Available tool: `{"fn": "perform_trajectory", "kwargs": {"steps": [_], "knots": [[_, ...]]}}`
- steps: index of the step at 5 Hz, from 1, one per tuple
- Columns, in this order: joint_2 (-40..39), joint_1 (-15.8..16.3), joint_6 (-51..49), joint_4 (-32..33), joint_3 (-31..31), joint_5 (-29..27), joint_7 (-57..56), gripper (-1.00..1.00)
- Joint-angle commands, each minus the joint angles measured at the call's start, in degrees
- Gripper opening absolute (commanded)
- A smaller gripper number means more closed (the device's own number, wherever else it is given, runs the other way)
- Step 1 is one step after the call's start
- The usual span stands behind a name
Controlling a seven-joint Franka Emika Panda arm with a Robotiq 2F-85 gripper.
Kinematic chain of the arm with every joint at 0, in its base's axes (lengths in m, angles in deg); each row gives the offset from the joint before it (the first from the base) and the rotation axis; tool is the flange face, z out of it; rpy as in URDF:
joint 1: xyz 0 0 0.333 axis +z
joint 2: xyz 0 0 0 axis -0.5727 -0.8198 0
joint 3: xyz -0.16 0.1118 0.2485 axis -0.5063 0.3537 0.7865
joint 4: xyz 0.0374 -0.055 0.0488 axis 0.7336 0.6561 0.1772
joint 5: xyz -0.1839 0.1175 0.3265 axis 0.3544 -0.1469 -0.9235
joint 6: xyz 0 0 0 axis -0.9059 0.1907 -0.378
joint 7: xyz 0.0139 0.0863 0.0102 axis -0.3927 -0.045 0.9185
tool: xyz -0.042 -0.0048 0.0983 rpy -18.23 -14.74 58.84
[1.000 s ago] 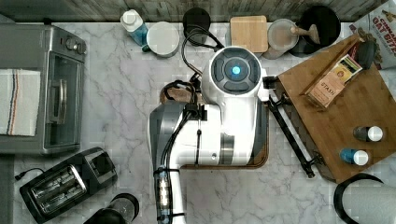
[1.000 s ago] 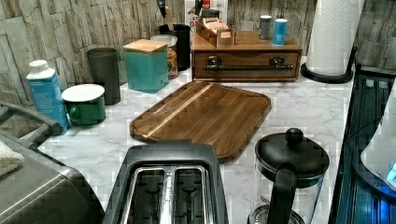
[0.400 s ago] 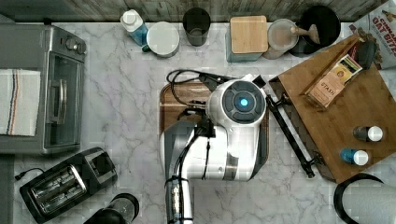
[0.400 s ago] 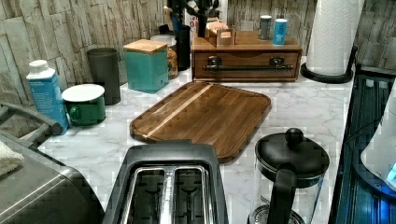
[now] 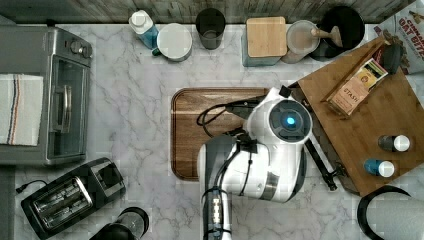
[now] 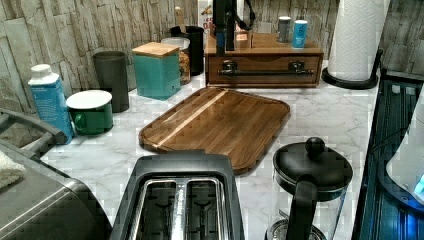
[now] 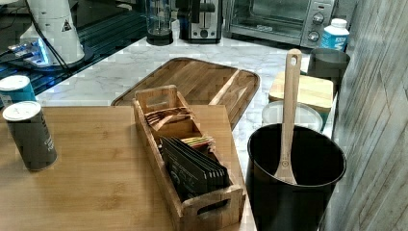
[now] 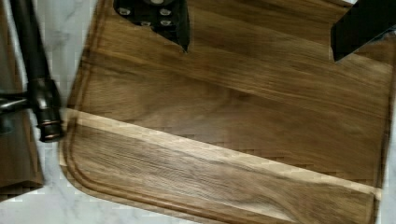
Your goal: Open the drawer.
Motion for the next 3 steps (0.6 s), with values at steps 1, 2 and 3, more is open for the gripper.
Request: {"fn": "perform_trajectory", "kwargs": {"steps": [1,2,3], "knots": [[1.14,-6.59,12.67,5.24,-6.87,-4.4,-21.24,1.0],[0.84,-7.94,15.71,6.85,-8.34,-4.54,-27.79,1.0],[0.35,-8.21,22.23,9.98,-10.13,-4.86,-33.63,1.0]]}}
